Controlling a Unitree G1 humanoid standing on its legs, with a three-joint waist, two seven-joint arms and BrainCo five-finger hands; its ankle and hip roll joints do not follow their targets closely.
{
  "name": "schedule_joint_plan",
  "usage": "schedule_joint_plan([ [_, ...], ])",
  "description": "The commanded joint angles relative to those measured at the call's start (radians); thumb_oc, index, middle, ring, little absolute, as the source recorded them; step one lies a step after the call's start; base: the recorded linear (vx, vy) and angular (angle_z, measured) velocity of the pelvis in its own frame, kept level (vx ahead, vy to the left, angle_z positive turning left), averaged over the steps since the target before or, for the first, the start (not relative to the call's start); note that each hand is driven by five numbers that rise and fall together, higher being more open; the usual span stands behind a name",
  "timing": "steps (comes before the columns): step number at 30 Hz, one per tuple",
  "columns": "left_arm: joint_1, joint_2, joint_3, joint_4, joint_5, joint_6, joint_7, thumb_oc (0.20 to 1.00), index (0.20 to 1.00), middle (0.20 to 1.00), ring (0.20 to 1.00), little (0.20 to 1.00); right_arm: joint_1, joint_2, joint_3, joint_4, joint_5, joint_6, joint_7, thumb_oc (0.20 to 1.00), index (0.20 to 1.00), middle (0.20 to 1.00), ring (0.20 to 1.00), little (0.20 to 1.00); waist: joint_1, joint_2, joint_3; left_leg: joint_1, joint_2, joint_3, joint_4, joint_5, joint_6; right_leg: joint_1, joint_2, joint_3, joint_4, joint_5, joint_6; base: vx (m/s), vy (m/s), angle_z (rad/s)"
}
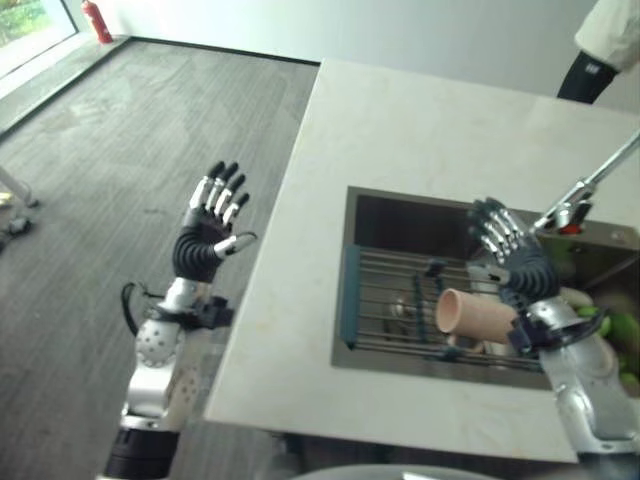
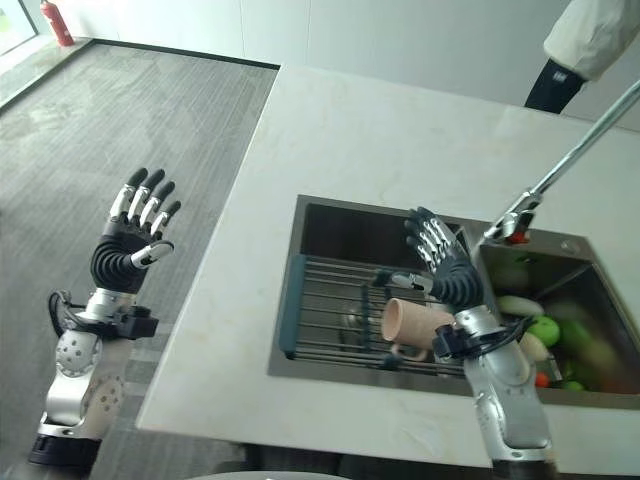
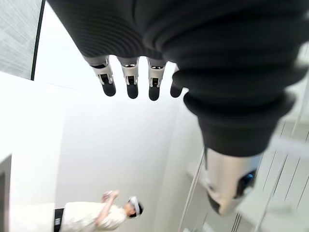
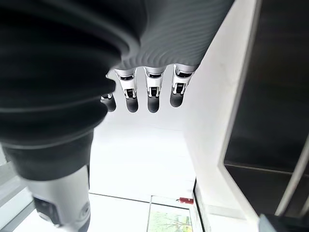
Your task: Place the dishes in the dishwasher.
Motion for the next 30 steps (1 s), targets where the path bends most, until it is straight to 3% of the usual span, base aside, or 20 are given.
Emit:
schedule_joint_plan([
  [1,-0.011,0.048,0.012,-0.088,0.275,0.026,0.068,1.0,1.0,1.0,1.0,1.0,0.017,-0.021,-0.032,-0.097,0.04,-0.04,-0.037,1.0,1.0,1.0,1.0,1.0,-0.015,0.024,-0.058,0.059,-0.014,0.001,-0.066,-0.095,0.041,0.119,-0.002,-0.064,-0.015,-0.05,0.001,0.03,-0.29,-0.22],
  [8,-0.021,0.063,0.026,-0.083,0.245,0.078,0.017,1.0,1.0,1.0,1.0,1.0,0.019,-0.029,-0.053,-0.096,0.06,-0.012,-0.035,1.0,1.0,1.0,1.0,1.0,-0.042,0.043,-0.08,0.08,0.021,0.031,-0.066,-0.104,0.019,0.14,0.025,-0.049,-0.031,-0.071,-0.016,0.05,-0.154,-0.08],
  [13,-0.036,0.061,0.015,-0.088,0.245,0.065,0.016,1.0,1.0,1.0,1.0,1.0,0.017,-0.021,-0.054,-0.106,0.052,0.001,-0.045,1.0,1.0,1.0,1.0,1.0,-0.055,0.051,-0.083,0.085,0.024,0.038,-0.066,-0.108,0.017,0.141,0.028,-0.043,-0.031,-0.075,-0.017,0.03,-0.048,-0.1],
  [20,-0.017,0.046,0.031,-0.13,0.229,-0.037,0.037,1.0,1.0,1.0,1.0,1.0,0.061,0.0,-0.069,-0.117,0.045,0.008,-0.047,1.0,1.0,1.0,1.0,1.0,-0.068,0.05,-0.092,0.092,0.011,0.026,-0.066,-0.118,0.02,0.134,0.034,-0.019,-0.031,-0.066,-0.013,0.04,0.027,-0.08],
  [22,-0.004,0.047,0.034,-0.145,0.199,-0.096,0.033,1.0,1.0,1.0,1.0,1.0,0.115,0.006,-0.087,-0.149,0.052,-0.017,-0.034,1.0,1.0,1.0,1.0,1.0,-0.096,0.05,-0.085,0.095,0.008,-0.02,-0.066,-0.111,0.036,0.113,0.048,0.098,0.054,-0.089,-0.012,-0.02,-0.094,-0.13],
  [23,-0.01,0.037,0.037,-0.155,0.181,-0.12,0.025,1.0,1.0,1.0,1.0,1.0,0.129,0.015,-0.09,-0.156,0.061,-0.028,-0.04,1.0,1.0,1.0,1.0,1.0,-0.094,0.047,-0.083,0.089,0.006,-0.044,-0.066,-0.106,0.039,0.097,0.032,0.1,0.092,-0.092,-0.005,-0.19,-0.363,-0.02],
  [24,-0.01,0.033,0.042,-0.169,0.212,-0.173,0.056,1.0,1.0,1.0,1.0,1.0,0.123,0.03,-0.075,-0.157,0.049,-0.042,-0.028,1.0,1.0,1.0,1.0,1.0,-0.074,0.041,-0.071,0.077,0.016,-0.05,-0.066,-0.102,0.035,0.055,-0.045,0.018,0.151,-0.044,0.029,-0.35,-0.532,0.27],
  [25,-0.019,0.042,0.06,-0.181,0.247,-0.206,0.096,1.0,1.0,1.0,1.0,1.0,0.101,0.028,-0.063,-0.157,0.059,-0.043,-0.011,1.0,1.0,1.0,1.0,1.0,-0.061,0.046,-0.058,0.062,0.043,-0.046,-0.066,-0.098,0.024,0.031,-0.076,-0.005,0.167,-0.061,0.039,-0.38,-0.556,0.43],
  [28,-0.061,0.061,0.07,-0.179,0.274,-0.217,0.136,1.0,1.0,1.0,1.0,1.0,0.05,0.041,-0.044,-0.145,0.056,-0.033,0.001,1.0,1.0,1.0,1.0,1.0,-0.04,0.043,-0.045,0.019,0.098,-0.044,-0.066,-0.083,-0.018,0.036,-0.074,-0.044,0.097,-0.096,0.035,-0.25,-0.477,-0.05],
  [30,-0.075,0.056,0.062,-0.179,0.288,-0.222,0.147,1.0,1.0,1.0,1.0,1.0,0.002,0.041,-0.037,-0.144,0.059,0.011,-0.004,1.0,1.0,1.0,1.0,1.0,-0.026,0.036,-0.03,-0.029,0.163,0.002,-0.066,-0.041,-0.063,0.049,-0.063,-0.095,0.016,-0.072,0.024,-0.28,-0.518,-0.01],
])
